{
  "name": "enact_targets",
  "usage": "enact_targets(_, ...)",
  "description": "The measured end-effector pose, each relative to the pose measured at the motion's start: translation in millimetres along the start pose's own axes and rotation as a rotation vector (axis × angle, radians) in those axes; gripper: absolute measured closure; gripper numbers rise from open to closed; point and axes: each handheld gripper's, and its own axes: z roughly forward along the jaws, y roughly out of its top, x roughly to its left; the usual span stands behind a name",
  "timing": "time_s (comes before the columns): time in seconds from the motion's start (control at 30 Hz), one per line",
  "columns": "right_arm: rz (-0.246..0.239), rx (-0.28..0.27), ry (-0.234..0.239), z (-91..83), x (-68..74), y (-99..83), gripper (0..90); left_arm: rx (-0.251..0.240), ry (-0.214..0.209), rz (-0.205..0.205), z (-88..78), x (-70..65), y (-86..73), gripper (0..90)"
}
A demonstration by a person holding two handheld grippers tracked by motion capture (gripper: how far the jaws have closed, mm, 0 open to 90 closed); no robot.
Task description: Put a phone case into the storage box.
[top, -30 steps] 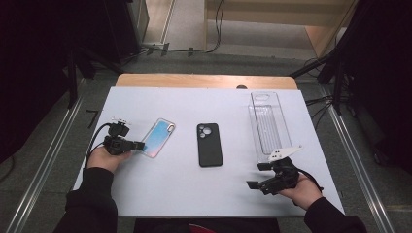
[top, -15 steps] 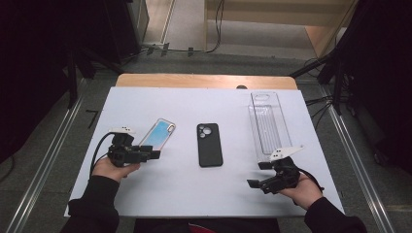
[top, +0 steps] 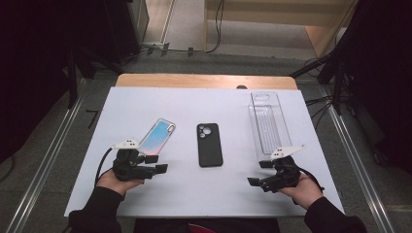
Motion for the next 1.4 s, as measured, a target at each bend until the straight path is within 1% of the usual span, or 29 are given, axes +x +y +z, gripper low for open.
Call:
enact_targets(0.03,0.000,-0.001,0.000,0.0,-0.1,0.0,12.7,0.011,0.004,0.006,0.8,-1.3,-1.1,33.1)
enact_targets(0.07,0.000,-0.002,-0.001,0.0,0.0,-0.1,12.7,0.019,0.013,0.011,1.8,-3.1,-2.3,32.5)
enact_targets(0.13,0.000,-0.001,0.000,0.1,0.0,-0.1,12.7,0.035,0.016,0.028,3.8,-4.5,-3.9,32.4)
enact_targets(0.23,0.000,0.000,0.003,0.1,0.3,-0.1,12.7,0.051,0.004,0.029,8.3,-4.4,-3.5,32.4)
enact_targets(0.3,0.003,0.002,0.003,0.1,0.8,0.0,12.7,0.056,-0.011,0.022,10.4,-3.4,-2.1,32.4)
enact_targets(0.47,-0.003,0.006,0.006,0.6,0.9,0.0,12.7,0.070,-0.008,0.027,12.9,-4.3,-0.9,32.4)
enact_targets(0.57,-0.003,0.007,0.006,0.7,0.9,0.0,12.7,0.070,-0.009,0.031,13.1,-5.8,0.2,32.2)
enact_targets(0.63,-0.001,0.009,0.007,0.7,1.1,0.0,12.7,0.063,-0.010,0.031,12.9,-6.5,1.6,29.9)
enact_targets(0.73,-0.003,0.007,0.007,0.6,0.9,0.0,12.7,0.056,0.007,0.047,10.9,-7.5,3.8,29.2)
enact_targets(0.8,0.002,0.006,0.007,0.4,1.0,-0.1,12.7,0.047,0.024,0.045,9.0,-6.6,5.4,26.7)
enact_targets(0.83,0.003,0.005,0.006,0.3,0.8,-0.1,12.7,0.039,0.028,0.040,8.0,-6.0,5.8,26.7)
enact_targets(0.87,0.003,0.004,0.007,0.0,0.7,-0.1,12.7,0.040,0.032,0.045,6.2,-4.9,6.2,26.7)
enact_targets(0.93,0.000,0.001,0.006,-0.3,0.1,-0.1,12.7,0.029,0.051,0.045,3.7,-2.7,6.6,26.6)
enact_targets(1.0,0.003,-0.001,0.006,-0.5,0.1,0.0,12.7,0.022,0.064,0.040,1.1,0.3,6.9,26.6)
enact_targets(1.07,0.004,0.000,0.006,-0.4,0.2,0.0,12.7,0.016,0.065,0.029,-1.4,3.4,7.4,26.7)
enact_targets(1.17,0.005,0.000,0.008,-0.3,0.0,0.1,12.7,0.005,0.078,0.015,-4.1,6.3,8.9,26.6)
enact_targets(1.3,0.016,-0.006,0.005,-1.3,-1.3,0.9,12.7,0.017,0.100,0.003,-4.3,12.1,16.2,26.6)
enact_targets(1.4,0.020,-0.009,0.003,-1.7,-0.9,1.3,12.7,0.007,0.107,-0.001,-4.0,16.2,19.7,26.7)
